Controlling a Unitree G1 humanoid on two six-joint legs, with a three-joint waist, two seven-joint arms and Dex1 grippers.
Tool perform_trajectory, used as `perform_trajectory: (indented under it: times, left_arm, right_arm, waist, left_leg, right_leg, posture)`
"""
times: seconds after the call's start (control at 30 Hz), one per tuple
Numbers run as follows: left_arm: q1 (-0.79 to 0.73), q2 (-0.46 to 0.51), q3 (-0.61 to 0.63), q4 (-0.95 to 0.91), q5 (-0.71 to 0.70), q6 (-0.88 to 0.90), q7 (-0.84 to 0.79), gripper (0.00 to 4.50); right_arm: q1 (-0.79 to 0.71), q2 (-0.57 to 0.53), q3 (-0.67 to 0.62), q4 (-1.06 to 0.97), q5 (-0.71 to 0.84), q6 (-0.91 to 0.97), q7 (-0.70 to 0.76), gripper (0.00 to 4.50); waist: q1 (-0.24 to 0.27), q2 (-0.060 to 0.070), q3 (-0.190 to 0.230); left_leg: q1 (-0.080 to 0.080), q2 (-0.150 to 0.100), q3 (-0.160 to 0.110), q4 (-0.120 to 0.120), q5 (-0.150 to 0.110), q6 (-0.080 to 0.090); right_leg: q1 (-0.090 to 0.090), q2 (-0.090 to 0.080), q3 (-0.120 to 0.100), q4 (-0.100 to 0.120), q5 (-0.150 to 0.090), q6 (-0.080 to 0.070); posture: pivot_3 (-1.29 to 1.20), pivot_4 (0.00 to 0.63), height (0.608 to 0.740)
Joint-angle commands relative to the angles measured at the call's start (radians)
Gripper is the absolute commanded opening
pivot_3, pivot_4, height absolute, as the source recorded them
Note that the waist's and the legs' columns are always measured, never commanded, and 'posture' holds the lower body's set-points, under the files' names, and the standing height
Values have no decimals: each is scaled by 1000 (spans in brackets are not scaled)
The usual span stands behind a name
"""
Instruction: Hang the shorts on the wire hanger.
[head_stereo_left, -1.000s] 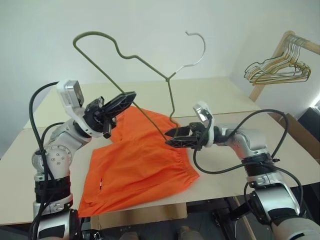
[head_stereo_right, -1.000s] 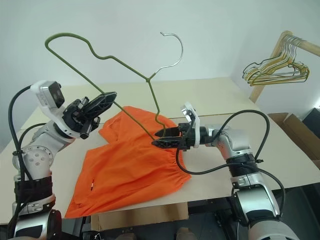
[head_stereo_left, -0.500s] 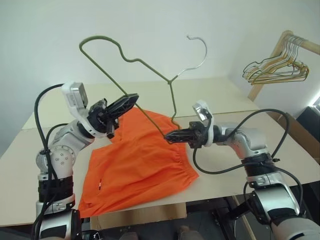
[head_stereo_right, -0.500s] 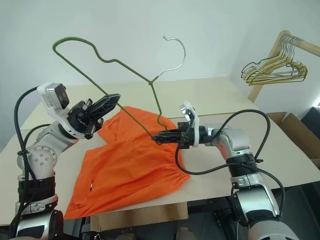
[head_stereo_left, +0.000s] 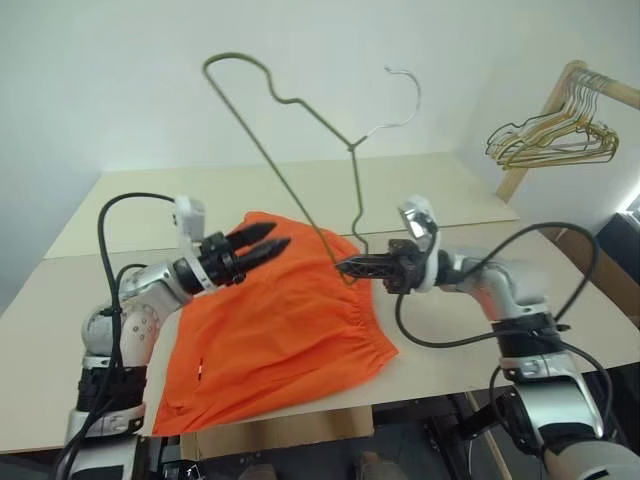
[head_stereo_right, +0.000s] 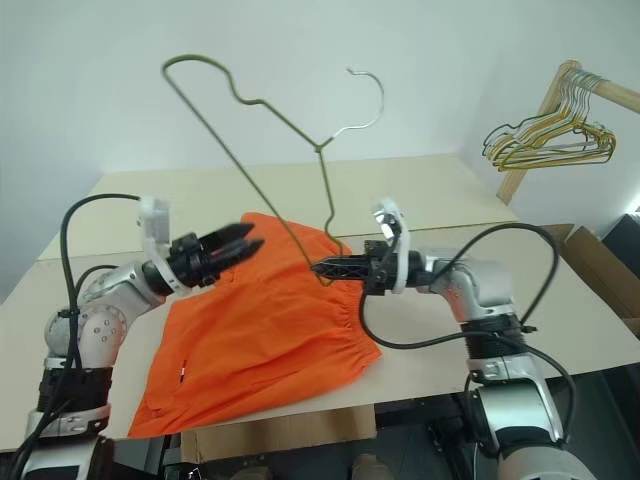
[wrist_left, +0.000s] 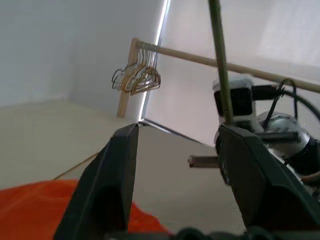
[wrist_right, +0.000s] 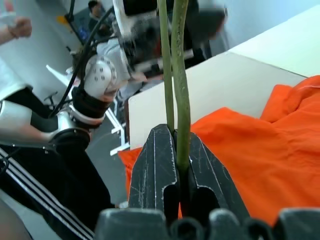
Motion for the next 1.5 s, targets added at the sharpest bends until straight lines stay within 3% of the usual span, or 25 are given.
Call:
perform_trajectory:
  times: [0.03, 0.07, 0.23, 0.37, 0.53, 0.63, 0.77, 0.97, 1.3, 1.5]
  left_arm:
    - [21, 47, -29, -8, 85, -63, -44, 4292]
    - [37, 75, -44, -19, 118, -83, -63, 4459]
    - [84, 178, -114, -58, 253, -195, -153, 4459]
    - [91, 244, -182, -72, 389, -306, -181, 4459]
    - [84, 275, -207, -75, 425, -351, -242, 4459]
    - [87, 290, -231, -58, 467, -383, -261, 4459]
    - [89, 284, -222, -70, 447, -369, -282, 4459]
    - [88, 282, -220, -82, 447, -357, -281, 4459]
    - [123, 300, -208, -123, 437, -344, -287, 4459]
    - [137, 299, -205, -134, 441, -342, -275, 4459]
  right_arm:
    - [32, -66, -93, -69, 79, 112, -40, 0]
    - [52, -112, -112, -67, 101, 194, -53, 0]
    - [169, -302, -121, -92, 144, 430, -73, 0]
    - [307, -467, -101, -104, 209, 540, 43, 0]
    - [515, -657, -29, -58, 154, 417, 255, 0]
    - [566, -724, 15, -12, 108, 362, 318, 0]
    - [555, -749, 82, 59, 48, 316, 363, 0]
    - [489, -698, 161, 132, -14, 295, 352, 0]
    - [383, -604, 221, 199, -78, 277, 346, 0]
    - [352, -605, 265, 234, -91, 233, 381, 0]
  waist:
    - [0, 0, 0]
    - [1, 0, 0]
    - [3, 0, 0]
    - [3, 1, 1]
    - [-6, 1, 1]
    - [-19, 2, 1]
    - [-35, 2, 1]
    - [-45, 3, 1]
    - [-40, 3, 1]
    - [-27, 3, 1]
  left_leg:
    - [0, 0, 0, 0, 0, 0]
    - [0, 0, 0, 0, 0, 0]
    - [0, 0, 1, 0, 0, 0]
    - [0, 0, 2, 0, -1, 1]
    - [1, 0, 3, 0, -1, 1]
    - [3, 1, 4, 0, -1, 1]
    - [4, 1, 5, 1, -1, 2]
    - [4, 1, 4, 1, -1, 2]
    - [3, 1, 4, 2, -1, 2]
    - [3, 1, 4, 2, -1, 2]
  right_leg:
    - [0, 0, 0, 0, 0, 0]
    - [0, 0, 0, 0, 0, 0]
    - [0, 0, 0, -1, 0, 0]
    - [0, 0, 0, -2, -1, 0]
    - [1, -1, 1, -2, -5, 8]
    - [2, 0, 2, -1, -6, 8]
    - [2, 1, 4, 0, -6, 8]
    - [1, 1, 4, 0, -5, 8]
    - [2, 1, 4, 0, -5, 9]
    - [1, 1, 4, 0, -5, 8]
  posture:
    - [-12, 0, 740]
    - [-15, 0, 740]
    - [-31, 0, 740]
    - [-52, 0, 740]
    - [-70, 0, 740]
    - [-80, 0, 740]
    - [-86, 0, 740]
    - [-76, 0, 740]
    - [-56, 0, 740]
    - [-46, 0, 740]
